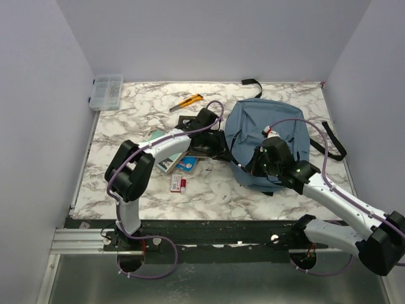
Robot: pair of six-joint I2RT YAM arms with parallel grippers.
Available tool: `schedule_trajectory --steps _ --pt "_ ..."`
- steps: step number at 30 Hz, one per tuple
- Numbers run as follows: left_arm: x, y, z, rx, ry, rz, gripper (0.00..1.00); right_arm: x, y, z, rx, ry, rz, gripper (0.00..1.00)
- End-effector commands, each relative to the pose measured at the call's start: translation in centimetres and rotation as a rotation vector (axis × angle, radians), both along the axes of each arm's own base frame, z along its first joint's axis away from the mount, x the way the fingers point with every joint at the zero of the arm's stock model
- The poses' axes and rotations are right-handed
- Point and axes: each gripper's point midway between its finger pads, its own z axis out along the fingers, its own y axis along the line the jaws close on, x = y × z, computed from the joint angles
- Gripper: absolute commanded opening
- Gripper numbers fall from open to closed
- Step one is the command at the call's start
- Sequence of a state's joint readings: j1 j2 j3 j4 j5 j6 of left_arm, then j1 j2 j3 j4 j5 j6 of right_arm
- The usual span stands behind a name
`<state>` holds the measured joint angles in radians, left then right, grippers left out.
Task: Pack the student bag
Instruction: Unzip the student bag at the center of the board.
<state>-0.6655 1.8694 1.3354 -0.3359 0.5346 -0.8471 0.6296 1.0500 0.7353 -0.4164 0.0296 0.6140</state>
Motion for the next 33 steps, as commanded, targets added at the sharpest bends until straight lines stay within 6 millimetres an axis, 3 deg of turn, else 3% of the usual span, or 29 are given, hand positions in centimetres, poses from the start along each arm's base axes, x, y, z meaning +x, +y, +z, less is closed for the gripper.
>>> schedule_trajectory --steps 1,3,5,9,17,18,19,21,24,29,33 --pt "2.5 -0.1 0.6 -0.016 -0.062 0.03 0.12 0.8 -4.6 1.3 -0.14 -0.063 -0.198 0.01" --pt "3.3 0.2 0.6 -0.016 -0.07 0.04 0.0 0.7 -6.3 1.4 -0.173 -0.066 -0.285 0.01" --pt "4.0 0.6 0.8 -0.017 -0.08 0.049 0.0 0.1 -8.7 1.2 -0.227 -0.045 -0.409 0.01" --pt "5.7 2.2 1.0 0.008 -0.129 0.089 0.0 -0.1 -12.6 2.8 -0.267 -0.091 -0.645 0.01" --pt "7.5 4.5 2.2 -0.005 -0.16 0.107 0.0 -1.5 -17.2 3.8 -0.193 -0.181 -0.94 0.0" --pt "7.3 4.3 2.3 -0.018 -0.153 0.095 0.0 -0.8 -16.6 4.4 -0.17 -0.205 -0.903 0.01" --pt "6.9 3.9 2.5 -0.038 -0.138 0.077 0.0 0.3 -14.4 4.9 -0.146 -0.229 -0.753 0.01" --pt "6.0 3.0 2.7 -0.072 -0.119 0.037 0.0 2.1 -8.4 6.0 -0.01 -0.265 -0.458 0.01" --pt "4.8 2.3 2.9 -0.112 -0.104 0.006 0.0 2.6 -5.0 5.9 0.036 -0.19 -0.342 0.07" --pt "3.8 2.9 3.5 -0.132 -0.118 0.024 0.36 2.5 -1.2 2.6 0.086 -0.07 -0.205 0.16" --pt "2.3 3.8 3.9 -0.128 -0.097 0.041 0.6 0.9 1.0 -0.1 0.176 0.045 -0.139 0.23"
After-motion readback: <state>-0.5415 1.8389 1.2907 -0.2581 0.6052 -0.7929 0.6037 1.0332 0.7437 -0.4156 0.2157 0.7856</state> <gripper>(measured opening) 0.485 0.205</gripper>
